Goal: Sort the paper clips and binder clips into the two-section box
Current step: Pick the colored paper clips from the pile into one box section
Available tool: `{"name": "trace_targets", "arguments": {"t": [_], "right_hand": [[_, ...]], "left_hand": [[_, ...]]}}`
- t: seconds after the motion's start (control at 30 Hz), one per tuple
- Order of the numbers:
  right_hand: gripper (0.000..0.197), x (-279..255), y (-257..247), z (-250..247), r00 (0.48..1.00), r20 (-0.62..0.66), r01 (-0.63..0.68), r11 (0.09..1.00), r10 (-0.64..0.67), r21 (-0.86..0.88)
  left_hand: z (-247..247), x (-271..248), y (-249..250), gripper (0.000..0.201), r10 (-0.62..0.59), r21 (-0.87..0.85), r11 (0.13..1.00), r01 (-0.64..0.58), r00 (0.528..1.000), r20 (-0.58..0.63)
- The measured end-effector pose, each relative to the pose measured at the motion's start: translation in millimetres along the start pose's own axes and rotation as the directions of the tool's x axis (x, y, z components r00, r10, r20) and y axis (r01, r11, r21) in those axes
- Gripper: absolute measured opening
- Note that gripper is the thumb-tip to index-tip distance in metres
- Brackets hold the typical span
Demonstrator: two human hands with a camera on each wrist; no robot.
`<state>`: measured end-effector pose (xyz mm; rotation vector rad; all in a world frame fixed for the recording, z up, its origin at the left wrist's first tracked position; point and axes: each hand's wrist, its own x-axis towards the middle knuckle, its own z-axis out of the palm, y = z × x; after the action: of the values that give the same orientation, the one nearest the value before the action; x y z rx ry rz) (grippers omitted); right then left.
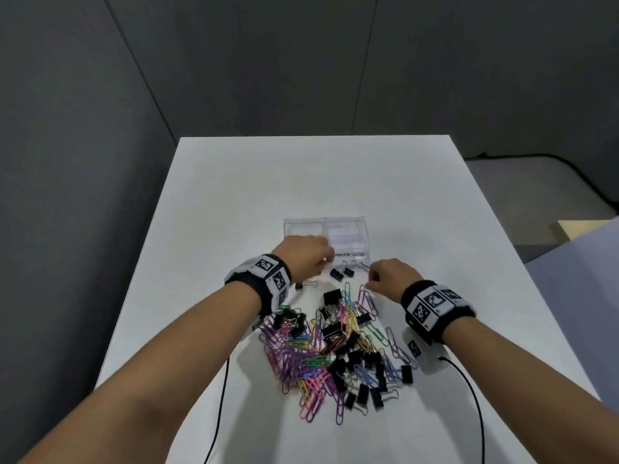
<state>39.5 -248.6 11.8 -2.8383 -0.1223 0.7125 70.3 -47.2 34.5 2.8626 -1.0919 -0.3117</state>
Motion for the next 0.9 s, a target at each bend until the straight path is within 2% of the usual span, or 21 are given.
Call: {"name": "trace_targets", "arguments": {"t": [0.07, 0.1, 0.2, 0.33, 0.5, 0.63, 0.77, 0.9], "right_hand": [[0.022, -2, 1, 10, 0.998, 0.023, -0.053, 0.998, 0.054, -0.037], [0.025, -3, 0, 15, 0.996, 0.021, -0.082, 0.996, 0.083, -0.040], [0.028, -3, -7, 25, 0.989, 0.004, -0.147, 0.989, 0.147, -0.016], [0.012, -3, -19, 32, 0.987, -0.011, -0.158, 0.987, 0.158, 0.014], [0.016, 2, -20, 36, 0.988, 0.002, -0.152, 0.984, 0.152, 0.093], [0.022, 3, -19, 35, 0.986, -0.002, -0.166, 0.979, 0.168, 0.122], [0.022, 2, -18, 33, 0.983, 0.003, -0.184, 0.974, 0.185, 0.135], [0.007, 2, -12, 30, 0.976, -0.038, -0.204, 0.961, 0.214, 0.186]], "left_hand": [[16, -4, 19, 0.031, 0.101, -0.033, 0.995, -0.099, 0.990, 0.102], [23, -5, 27, 0.033, 0.115, -0.039, 0.993, -0.110, 0.982, 0.152], [42, -6, 37, 0.042, 0.023, -0.053, 0.999, -0.011, 0.971, 0.237], [52, -8, 33, 0.038, -0.056, -0.117, 0.990, 0.081, 0.977, 0.206], [51, -16, 11, 0.035, -0.119, -0.044, 0.991, 0.124, 0.987, 0.112], [46, -17, 14, 0.038, -0.001, 0.022, 1.000, 0.000, 0.999, 0.054], [45, -11, 34, 0.044, 0.092, 0.045, 0.994, -0.097, 0.990, 0.105], [47, -1, 41, 0.044, 0.161, 0.117, 0.976, -0.185, 0.968, 0.190]]}}
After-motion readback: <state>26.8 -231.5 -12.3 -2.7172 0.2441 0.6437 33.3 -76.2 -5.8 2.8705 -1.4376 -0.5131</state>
